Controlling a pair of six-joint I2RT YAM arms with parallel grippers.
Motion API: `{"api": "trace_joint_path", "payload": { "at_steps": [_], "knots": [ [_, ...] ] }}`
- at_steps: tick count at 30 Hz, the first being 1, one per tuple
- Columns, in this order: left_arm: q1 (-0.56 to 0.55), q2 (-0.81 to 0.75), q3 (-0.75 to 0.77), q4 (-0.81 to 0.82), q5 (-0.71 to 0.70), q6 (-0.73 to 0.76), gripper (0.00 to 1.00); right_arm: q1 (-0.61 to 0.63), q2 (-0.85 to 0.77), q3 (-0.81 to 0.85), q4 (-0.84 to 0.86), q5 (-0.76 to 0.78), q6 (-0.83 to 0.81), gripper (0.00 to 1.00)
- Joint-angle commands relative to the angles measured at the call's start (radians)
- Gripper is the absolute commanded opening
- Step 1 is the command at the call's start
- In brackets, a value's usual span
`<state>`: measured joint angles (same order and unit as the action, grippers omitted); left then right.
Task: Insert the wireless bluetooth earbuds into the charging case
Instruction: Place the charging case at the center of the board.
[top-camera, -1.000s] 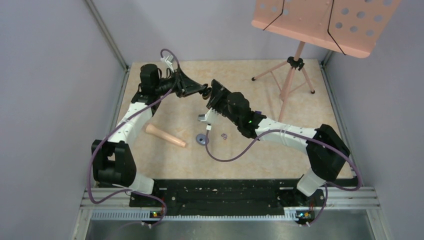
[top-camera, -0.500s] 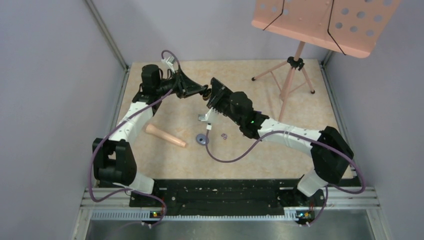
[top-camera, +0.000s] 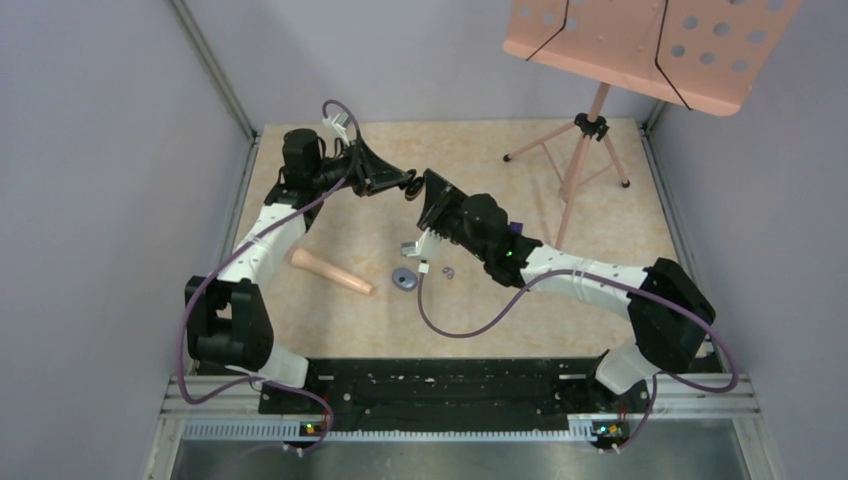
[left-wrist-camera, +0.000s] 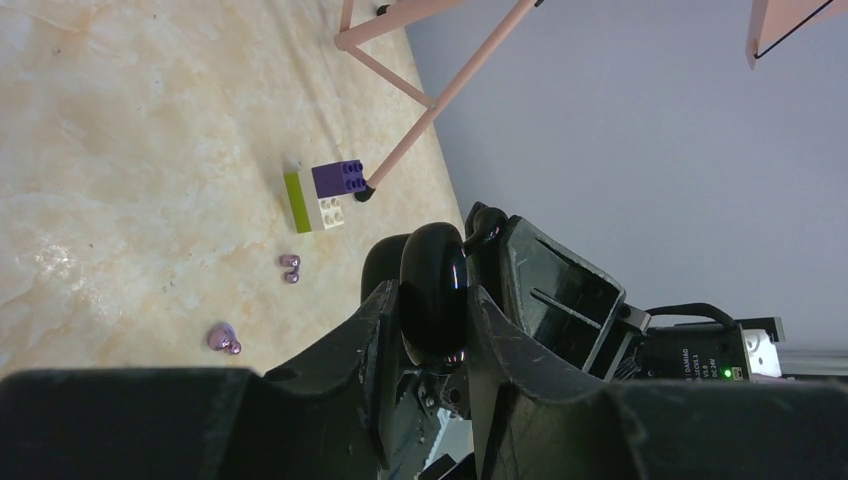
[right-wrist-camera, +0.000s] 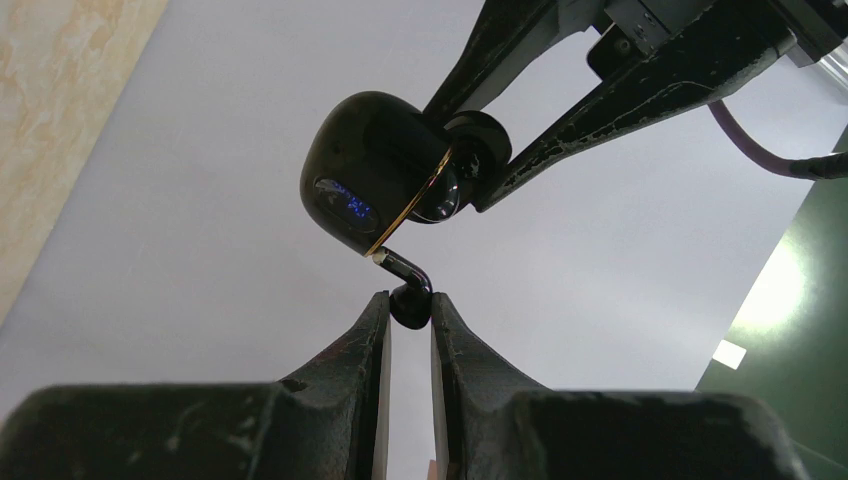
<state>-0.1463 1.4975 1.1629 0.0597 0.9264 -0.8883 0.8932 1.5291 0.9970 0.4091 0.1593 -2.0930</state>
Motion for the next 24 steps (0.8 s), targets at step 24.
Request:
{"api": "trace_joint_path", "payload": {
  "at_steps": [24],
  "knots": [
    [-0.003,-0.006,0.012,0.058,0.023,-0.006,0.00,0.006,0.052,0.080,0.032,-0.021,-0.006,0.00]
  ]
}}
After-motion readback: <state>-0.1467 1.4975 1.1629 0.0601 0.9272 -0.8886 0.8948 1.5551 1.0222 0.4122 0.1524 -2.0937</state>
